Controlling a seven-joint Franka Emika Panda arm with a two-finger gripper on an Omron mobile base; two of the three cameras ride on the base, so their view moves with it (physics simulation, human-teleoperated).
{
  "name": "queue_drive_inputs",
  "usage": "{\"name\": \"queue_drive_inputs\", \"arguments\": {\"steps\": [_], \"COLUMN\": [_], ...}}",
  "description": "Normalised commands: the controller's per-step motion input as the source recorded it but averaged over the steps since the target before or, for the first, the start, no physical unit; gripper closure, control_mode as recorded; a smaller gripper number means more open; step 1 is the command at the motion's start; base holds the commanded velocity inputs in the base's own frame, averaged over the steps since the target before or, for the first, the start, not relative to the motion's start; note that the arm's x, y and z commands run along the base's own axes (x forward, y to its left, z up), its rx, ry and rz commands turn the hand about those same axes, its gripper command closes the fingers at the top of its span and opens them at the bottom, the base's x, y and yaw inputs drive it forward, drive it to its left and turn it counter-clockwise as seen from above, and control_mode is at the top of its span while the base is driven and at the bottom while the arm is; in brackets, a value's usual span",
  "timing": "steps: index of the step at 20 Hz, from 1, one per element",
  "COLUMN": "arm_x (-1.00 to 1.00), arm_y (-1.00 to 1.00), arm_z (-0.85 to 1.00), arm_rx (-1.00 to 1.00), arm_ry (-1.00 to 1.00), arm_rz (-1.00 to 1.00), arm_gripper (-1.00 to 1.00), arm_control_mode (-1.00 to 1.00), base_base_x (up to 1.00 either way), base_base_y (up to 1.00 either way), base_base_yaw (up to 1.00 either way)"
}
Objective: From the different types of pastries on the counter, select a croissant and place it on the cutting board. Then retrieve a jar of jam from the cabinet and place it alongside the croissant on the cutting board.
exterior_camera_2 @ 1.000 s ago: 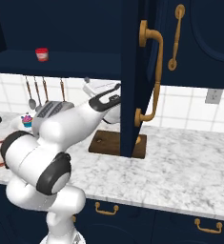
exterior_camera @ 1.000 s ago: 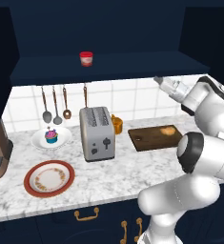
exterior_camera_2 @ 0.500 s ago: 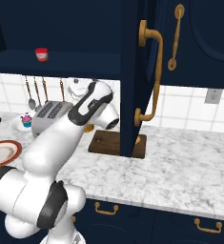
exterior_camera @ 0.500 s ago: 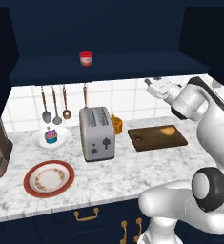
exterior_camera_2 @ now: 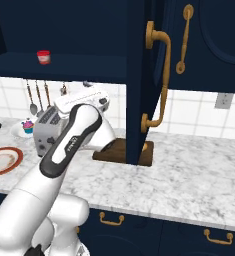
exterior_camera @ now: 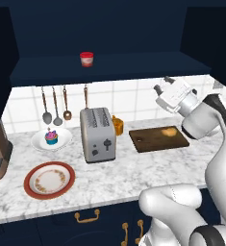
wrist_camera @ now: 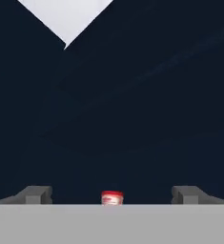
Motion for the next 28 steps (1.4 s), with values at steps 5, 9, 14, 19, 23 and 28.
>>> {"name": "queue_drive_inputs", "arguments": {"steps": [5,9,14,19,23,28], "arm_x": [-0.45,-0.01,0.29,0.19,0.00,0.01], "arm_y": [0.06,0.13,0.34,0.83,0.33,0.01], "arm_z": [1.00,1.00,0.92,0.18,0.00,-0.18], "arm_rx": [-0.16,-0.16,-0.18,-0.28,-0.10,-0.01], "arm_ry": [-0.34,-0.09,0.33,0.78,0.38,0.03], "arm_rz": [0.00,0.00,0.07,0.12,0.01,0.00], "arm_gripper": [-1.00,-1.00,-1.00,-1.00,-1.00,-1.00], "arm_control_mode": [-1.00,-1.00,-1.00,-1.00,-1.00,-1.00], "base_base_x": [0.00,0.00,0.00,0.00,0.00,0.00], "base_base_y": [0.00,0.00,0.00,0.00,0.00,0.00], "base_base_yaw": [0.00,0.00,0.00,0.00,0.00,0.00]}}
